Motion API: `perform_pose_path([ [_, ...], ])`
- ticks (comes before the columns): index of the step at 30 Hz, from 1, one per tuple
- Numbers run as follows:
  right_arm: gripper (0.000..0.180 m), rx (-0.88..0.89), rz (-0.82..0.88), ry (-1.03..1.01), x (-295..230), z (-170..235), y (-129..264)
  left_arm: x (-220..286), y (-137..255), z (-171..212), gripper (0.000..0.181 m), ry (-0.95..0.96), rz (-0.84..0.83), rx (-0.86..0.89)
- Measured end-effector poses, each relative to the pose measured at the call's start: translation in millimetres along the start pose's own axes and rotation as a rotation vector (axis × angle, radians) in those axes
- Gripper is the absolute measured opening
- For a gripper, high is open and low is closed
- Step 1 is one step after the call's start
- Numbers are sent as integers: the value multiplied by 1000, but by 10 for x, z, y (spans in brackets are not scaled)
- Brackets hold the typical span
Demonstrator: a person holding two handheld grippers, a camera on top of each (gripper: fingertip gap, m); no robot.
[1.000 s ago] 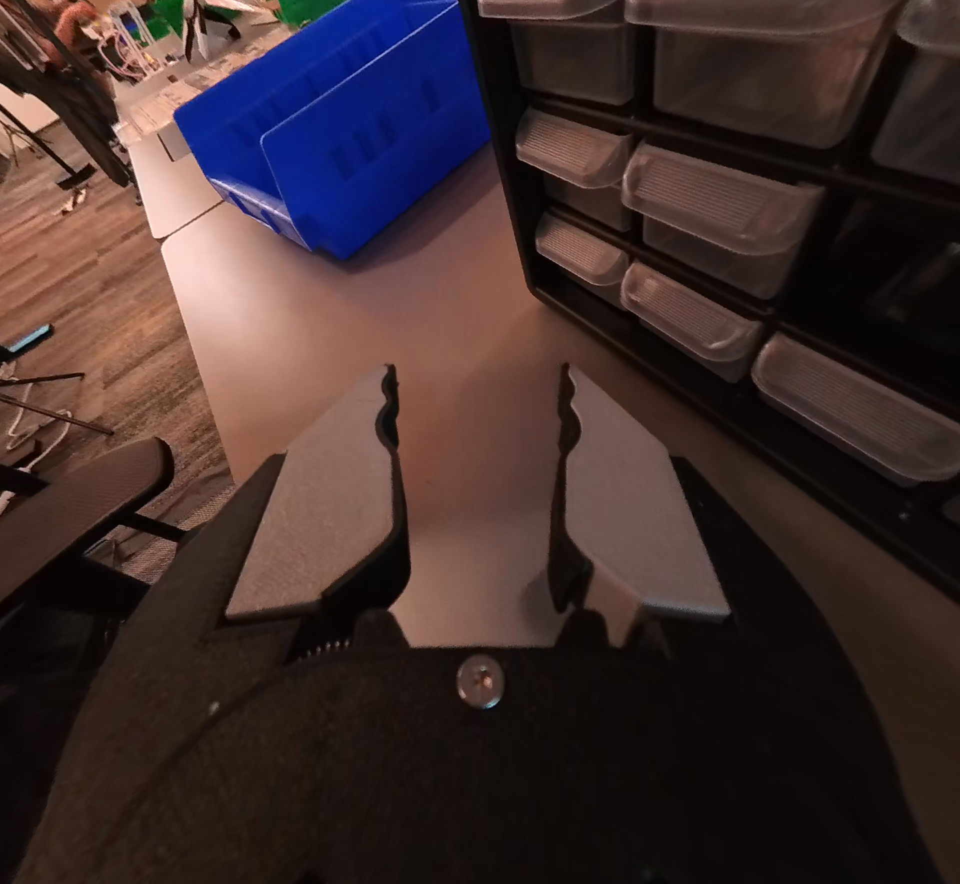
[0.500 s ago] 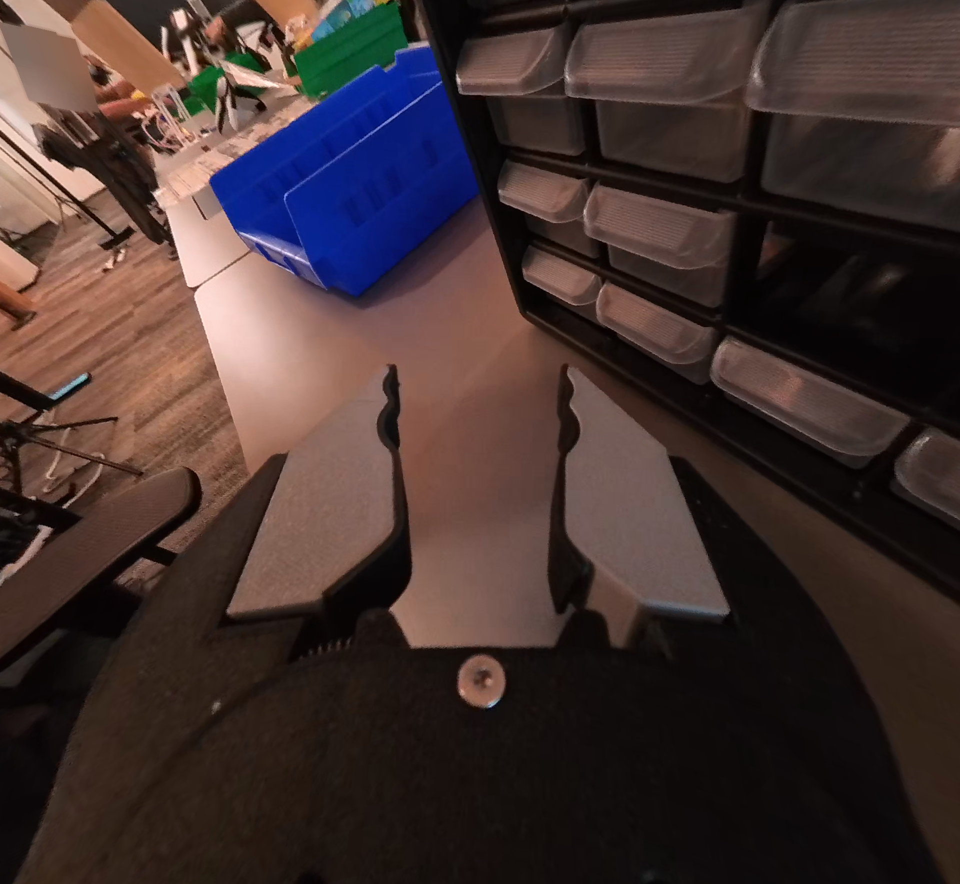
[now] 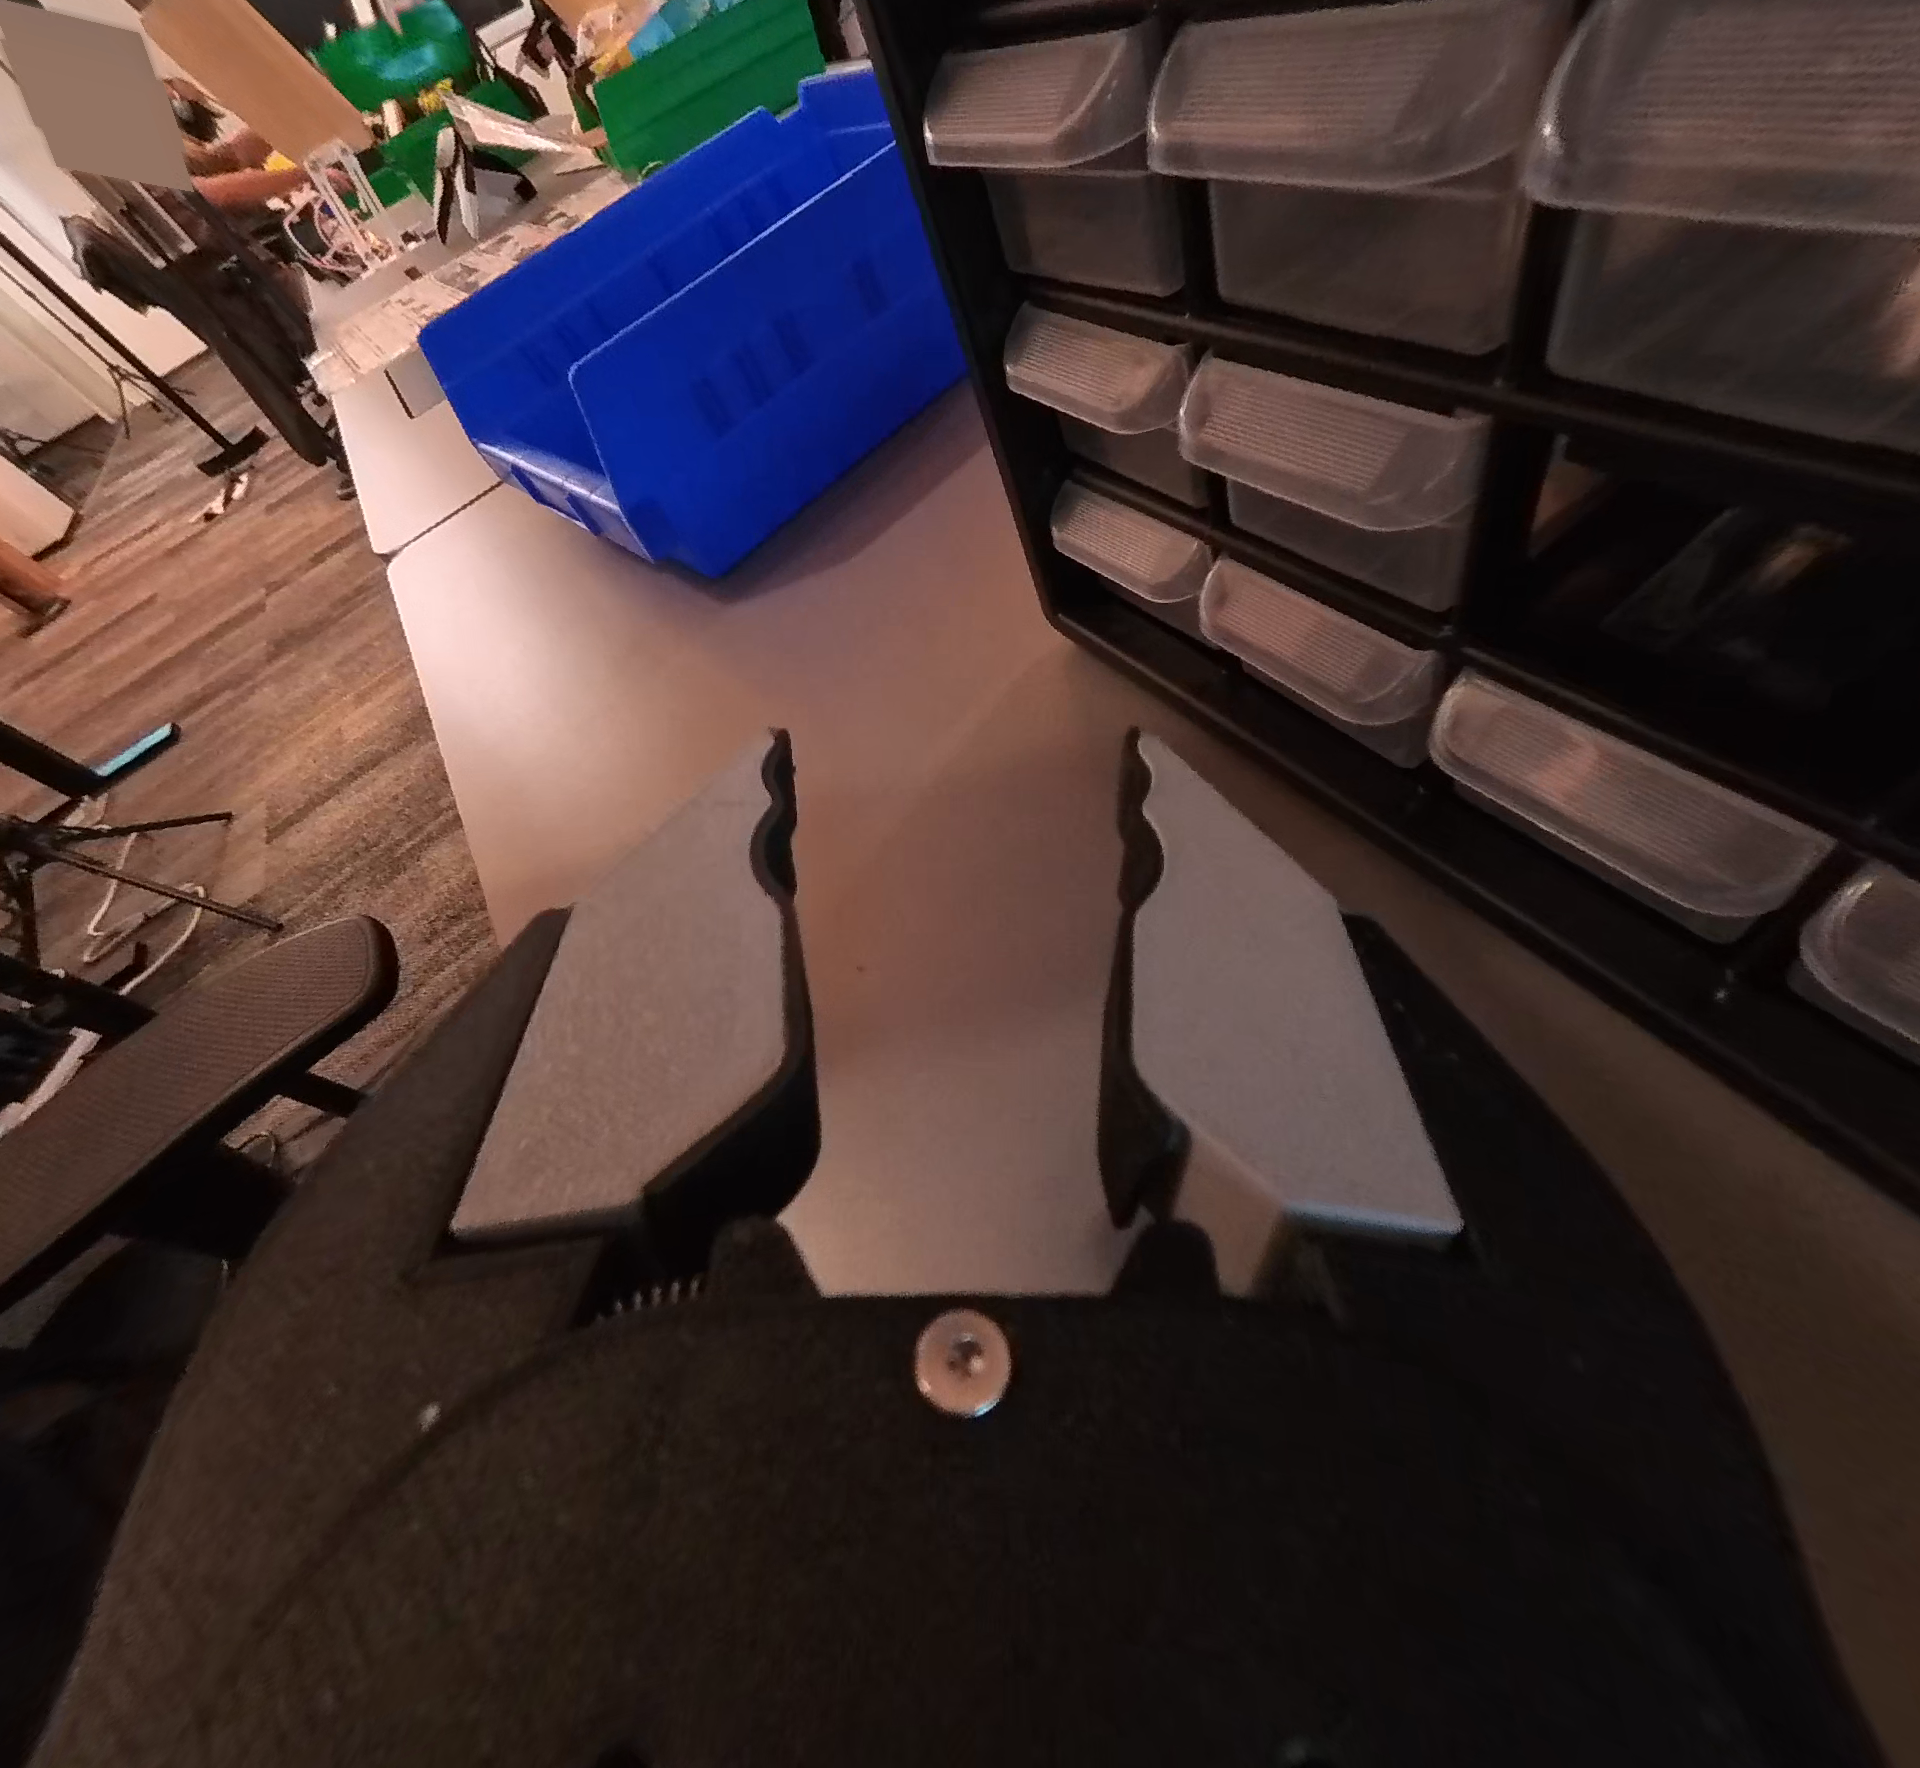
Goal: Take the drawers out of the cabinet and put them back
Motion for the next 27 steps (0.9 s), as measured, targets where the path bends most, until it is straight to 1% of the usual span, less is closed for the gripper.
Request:
perform_pose_path([
  [10, 59, 18, 3, -33, 61, -10, 58, 0, -1, -6, 50, 0, 1, -11],
  [12, 58, 40, -5, -81, 93, -18, 68, 1, -2, -9, 50, -3, 1, -17],
  [13, 54, 49, -17, -121, 106, -23, 68, 0, -2, -11, 50, -4, 1, -19],
  [16, 51, 88, -74, -248, 137, -48, 30, 0, -3, -12, 50, -5, 1, -21],
  [18, 47, 119, -52, -301, 213, -61, -10, -1, -2, -9, 50, -2, 1, -17],
  [23, 44, 252, -11, -442, 423, -169, -75, 2, -1, -4, 50, 2, -2, -9],
  [25, 38, 303, 1, -473, 492, -216, -97, 1, -1, -4, 50, 1, -1, -10],
  [27, 33, 306, 19, -502, 557, -212, -151, -1, -1, -6, 50, 0, 2, -12],
])
Point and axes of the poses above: each gripper's, where its closed fingertips meet, y back along the fingers, z out of its underside, x = y × z across the jaws, the point moved 7 cm from there along y, back along the fingers, and after that the axes turned 7 degrees about x, right-handed, at the moved point
